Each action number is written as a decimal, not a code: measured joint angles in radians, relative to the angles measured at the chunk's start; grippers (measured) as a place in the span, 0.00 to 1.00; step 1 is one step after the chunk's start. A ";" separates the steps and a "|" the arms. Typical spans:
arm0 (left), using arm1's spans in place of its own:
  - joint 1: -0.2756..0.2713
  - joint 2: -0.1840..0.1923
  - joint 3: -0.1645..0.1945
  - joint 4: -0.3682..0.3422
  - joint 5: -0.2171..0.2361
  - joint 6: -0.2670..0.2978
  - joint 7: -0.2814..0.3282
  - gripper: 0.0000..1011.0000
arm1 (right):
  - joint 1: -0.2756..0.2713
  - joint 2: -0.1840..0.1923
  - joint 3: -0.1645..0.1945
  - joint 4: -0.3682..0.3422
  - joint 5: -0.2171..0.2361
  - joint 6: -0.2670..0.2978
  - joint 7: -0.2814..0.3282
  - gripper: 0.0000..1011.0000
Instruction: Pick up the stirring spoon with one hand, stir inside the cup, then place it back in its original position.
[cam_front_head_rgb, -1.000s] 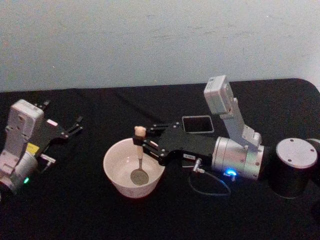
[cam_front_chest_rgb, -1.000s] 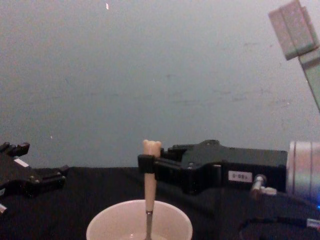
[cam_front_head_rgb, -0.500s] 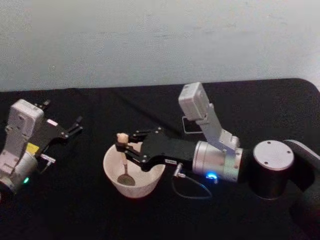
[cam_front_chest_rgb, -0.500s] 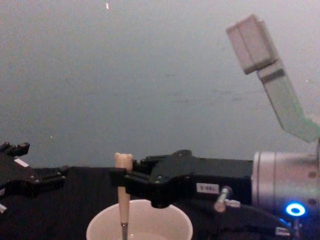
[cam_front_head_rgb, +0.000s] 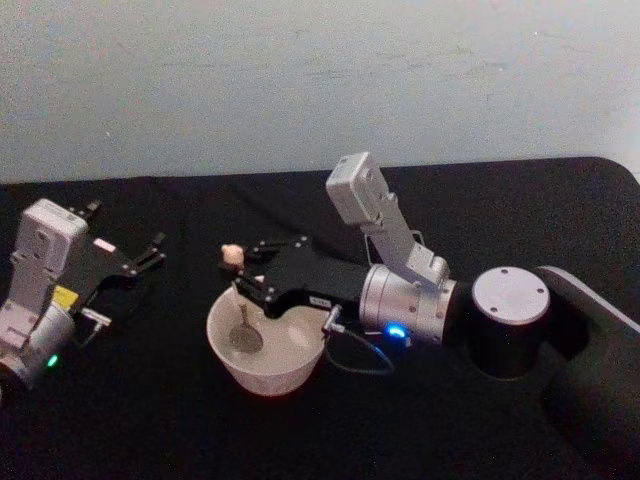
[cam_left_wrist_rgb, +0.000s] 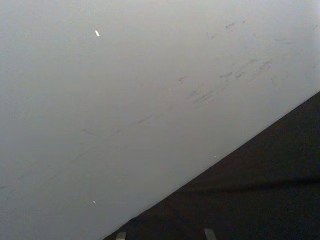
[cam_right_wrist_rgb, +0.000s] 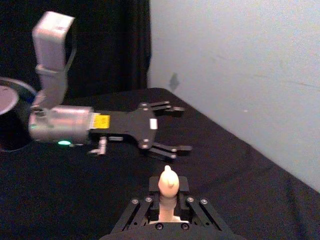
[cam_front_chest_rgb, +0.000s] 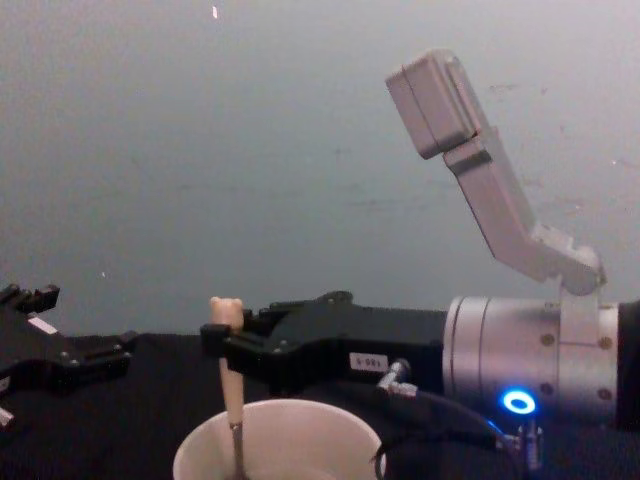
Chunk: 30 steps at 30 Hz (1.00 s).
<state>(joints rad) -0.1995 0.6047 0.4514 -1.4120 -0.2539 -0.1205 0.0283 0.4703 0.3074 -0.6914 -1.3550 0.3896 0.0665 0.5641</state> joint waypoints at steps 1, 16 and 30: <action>0.000 0.000 0.000 0.000 0.000 0.000 0.000 0.99 | 0.005 -0.006 0.006 0.011 -0.004 -0.001 -0.005 0.21; 0.000 0.000 0.000 0.000 0.000 0.000 0.000 0.99 | 0.007 0.019 0.067 0.024 -0.016 -0.008 0.001 0.21; 0.000 0.000 0.000 0.000 0.000 0.000 0.000 0.99 | -0.079 0.119 0.104 -0.112 0.030 0.024 0.036 0.21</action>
<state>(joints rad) -0.1995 0.6047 0.4514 -1.4120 -0.2539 -0.1206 0.0283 0.3911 0.4264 -0.5873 -1.4674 0.4200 0.0906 0.6001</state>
